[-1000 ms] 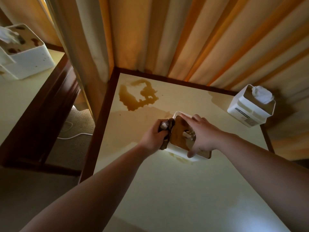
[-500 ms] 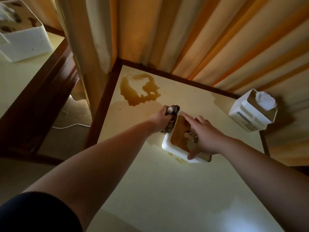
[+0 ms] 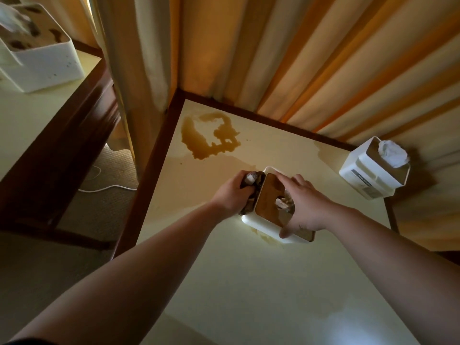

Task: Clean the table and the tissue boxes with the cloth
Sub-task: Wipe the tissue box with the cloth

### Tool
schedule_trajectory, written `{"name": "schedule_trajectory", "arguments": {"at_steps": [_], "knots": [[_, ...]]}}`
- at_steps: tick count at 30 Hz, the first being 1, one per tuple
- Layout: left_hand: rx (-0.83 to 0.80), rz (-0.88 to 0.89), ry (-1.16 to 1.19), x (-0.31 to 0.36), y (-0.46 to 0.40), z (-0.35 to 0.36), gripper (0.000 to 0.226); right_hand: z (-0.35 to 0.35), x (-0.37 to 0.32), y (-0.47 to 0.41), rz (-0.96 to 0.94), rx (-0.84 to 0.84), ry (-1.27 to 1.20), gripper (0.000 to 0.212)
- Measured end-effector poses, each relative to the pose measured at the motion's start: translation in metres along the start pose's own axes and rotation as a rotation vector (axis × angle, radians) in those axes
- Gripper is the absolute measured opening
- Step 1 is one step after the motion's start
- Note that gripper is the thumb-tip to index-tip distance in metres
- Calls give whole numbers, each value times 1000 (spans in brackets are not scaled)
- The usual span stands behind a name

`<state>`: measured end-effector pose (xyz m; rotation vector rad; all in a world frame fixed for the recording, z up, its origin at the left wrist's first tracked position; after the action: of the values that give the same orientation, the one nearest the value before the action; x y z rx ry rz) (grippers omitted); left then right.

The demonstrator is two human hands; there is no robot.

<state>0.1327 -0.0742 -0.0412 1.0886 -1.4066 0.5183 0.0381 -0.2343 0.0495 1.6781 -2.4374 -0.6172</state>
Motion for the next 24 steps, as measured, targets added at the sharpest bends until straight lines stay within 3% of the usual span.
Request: {"name": "schedule_trajectory", "arguments": {"at_steps": [7, 12, 18, 24], "knots": [[-10, -32, -120, 18, -42, 15, 24, -5, -8, 2, 46, -18, -32, 158], [-15, -21, -162, 9, -28, 10, 25, -4, -7, 3, 49, -17, -37, 159], [30, 28, -42, -6, 21, -2, 25, -3, -4, 1, 13, -17, -4, 159], [13, 107, -53, 10, 8, -2, 30, -2, -3, 1, 34, -20, -22, 158]]}}
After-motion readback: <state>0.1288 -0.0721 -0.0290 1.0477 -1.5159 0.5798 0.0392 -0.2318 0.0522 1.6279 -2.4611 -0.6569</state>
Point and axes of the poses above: each hand's wrist, its own y-axis away from the middle knuckle, its own z-axis out of the palm, x = y × z, the point moved 3 cm from there along -y, towards the middle knuckle, and after that the axes turned 13 degrees about x, right-handed, at the moved point
